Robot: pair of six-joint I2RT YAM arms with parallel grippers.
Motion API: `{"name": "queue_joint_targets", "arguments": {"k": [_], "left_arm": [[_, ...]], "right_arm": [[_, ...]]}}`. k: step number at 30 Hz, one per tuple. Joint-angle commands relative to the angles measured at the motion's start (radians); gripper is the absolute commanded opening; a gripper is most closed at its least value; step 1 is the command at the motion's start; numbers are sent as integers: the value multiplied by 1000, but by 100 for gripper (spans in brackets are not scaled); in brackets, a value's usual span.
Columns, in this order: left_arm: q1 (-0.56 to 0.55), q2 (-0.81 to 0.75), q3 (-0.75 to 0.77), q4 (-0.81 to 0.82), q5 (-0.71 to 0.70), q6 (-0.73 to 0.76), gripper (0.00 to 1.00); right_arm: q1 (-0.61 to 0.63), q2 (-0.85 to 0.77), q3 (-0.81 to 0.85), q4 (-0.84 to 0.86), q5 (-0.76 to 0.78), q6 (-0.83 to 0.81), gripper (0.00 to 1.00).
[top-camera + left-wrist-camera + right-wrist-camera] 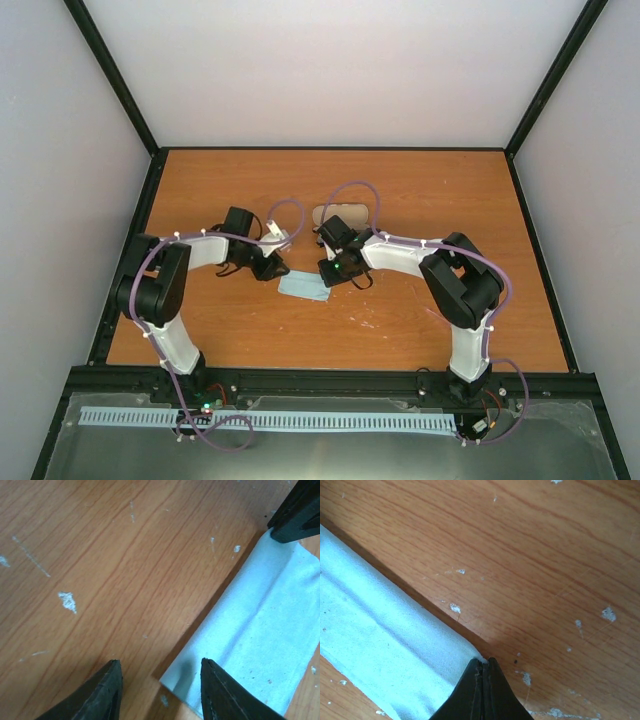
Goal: Organize the sunglasses
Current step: Pick up the glasses cleaning cloth from the center of the board.
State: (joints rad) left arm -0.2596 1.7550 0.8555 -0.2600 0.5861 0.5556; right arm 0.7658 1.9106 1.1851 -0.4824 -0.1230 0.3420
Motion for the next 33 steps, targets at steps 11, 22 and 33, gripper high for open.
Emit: {"name": "queue_joint_targets", "arguments": {"k": [11, 22, 33], "left_arm": [[-40, 10, -37, -62, -25, 45, 16], [-41, -8, -22, -76, 19, 16, 0], [-41, -31, 65, -76, 47, -35, 1]], "right_arm": [[4, 19, -9, -50, 48, 16, 3], [4, 5, -6, -42, 75, 23, 3], [2, -54, 2, -29, 157, 27, 3]]}}
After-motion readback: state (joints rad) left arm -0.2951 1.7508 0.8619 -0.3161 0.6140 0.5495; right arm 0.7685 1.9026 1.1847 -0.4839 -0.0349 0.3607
